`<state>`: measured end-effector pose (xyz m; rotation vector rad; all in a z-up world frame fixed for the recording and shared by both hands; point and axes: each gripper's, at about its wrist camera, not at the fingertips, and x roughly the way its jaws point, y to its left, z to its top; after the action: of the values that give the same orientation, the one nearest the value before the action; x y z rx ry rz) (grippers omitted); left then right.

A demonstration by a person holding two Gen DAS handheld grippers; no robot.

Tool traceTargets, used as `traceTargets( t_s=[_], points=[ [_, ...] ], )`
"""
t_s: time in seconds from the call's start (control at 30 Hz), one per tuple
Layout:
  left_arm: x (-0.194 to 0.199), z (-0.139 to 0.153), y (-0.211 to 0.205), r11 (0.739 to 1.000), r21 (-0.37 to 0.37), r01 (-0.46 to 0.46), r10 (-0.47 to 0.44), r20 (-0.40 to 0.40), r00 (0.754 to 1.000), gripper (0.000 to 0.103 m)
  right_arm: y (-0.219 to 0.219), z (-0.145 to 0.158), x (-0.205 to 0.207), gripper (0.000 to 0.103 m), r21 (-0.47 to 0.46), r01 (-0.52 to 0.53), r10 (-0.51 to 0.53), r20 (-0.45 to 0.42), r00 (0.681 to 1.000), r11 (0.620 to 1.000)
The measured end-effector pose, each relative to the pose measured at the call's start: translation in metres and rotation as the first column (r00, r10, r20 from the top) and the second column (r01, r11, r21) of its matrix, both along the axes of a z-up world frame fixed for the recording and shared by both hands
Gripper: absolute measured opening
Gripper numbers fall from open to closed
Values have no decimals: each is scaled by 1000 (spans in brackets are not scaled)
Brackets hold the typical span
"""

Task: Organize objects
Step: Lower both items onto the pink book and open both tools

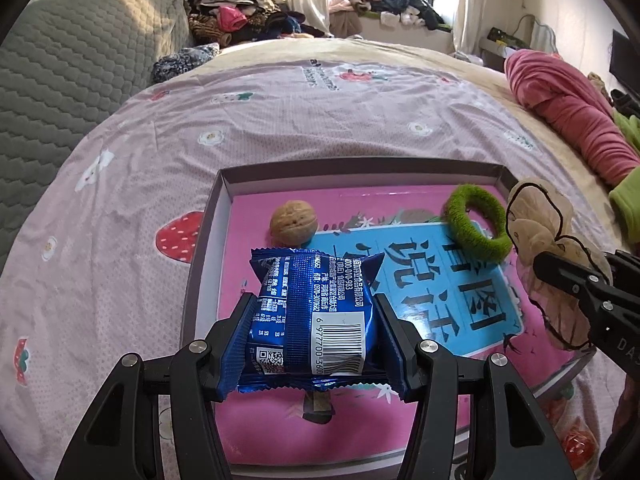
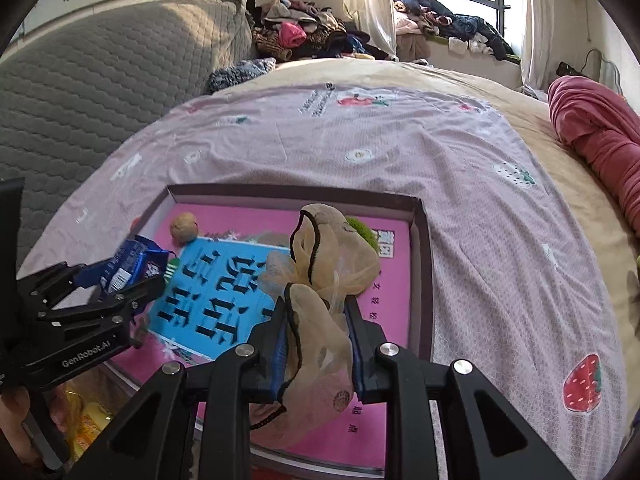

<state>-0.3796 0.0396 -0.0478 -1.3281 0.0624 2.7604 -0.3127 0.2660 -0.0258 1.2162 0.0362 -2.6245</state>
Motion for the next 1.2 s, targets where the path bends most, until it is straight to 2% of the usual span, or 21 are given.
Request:
traceTargets(
  t_s=[0.33, 0.77, 0.97, 1.03, 1.07, 1.2],
  points=[
    [-9, -13, -4, 1000, 2, -18, 17, 59, 998, 59, -5, -15, -8, 28, 33, -7, 5, 53, 999, 999],
    [-10, -15, -5, 1000, 4, -19, 19, 73, 997, 59, -4, -23, -11, 33, 48, 8, -11, 75, 997, 999],
    [-9, -14, -6, 1000, -3, -28, 28, 74, 997, 60, -6, -23, -12, 43, 53, 4, -8, 83, 996, 999],
    [-9, -14, -6, 999, -9, -33, 33, 72, 997, 74, -7, -23, -12, 54, 57, 4, -9, 81, 997, 998],
    [-8, -13, -7, 999, -12, -37, 38, 69, 997, 77, -7, -22, -12, 55, 61, 6, -11, 77, 997, 998],
    [-5, -6, -8, 999, -1, -39, 39, 51, 998, 77, -6, -19, -10, 59, 62, 15, -19, 64, 998, 998]
  ],
)
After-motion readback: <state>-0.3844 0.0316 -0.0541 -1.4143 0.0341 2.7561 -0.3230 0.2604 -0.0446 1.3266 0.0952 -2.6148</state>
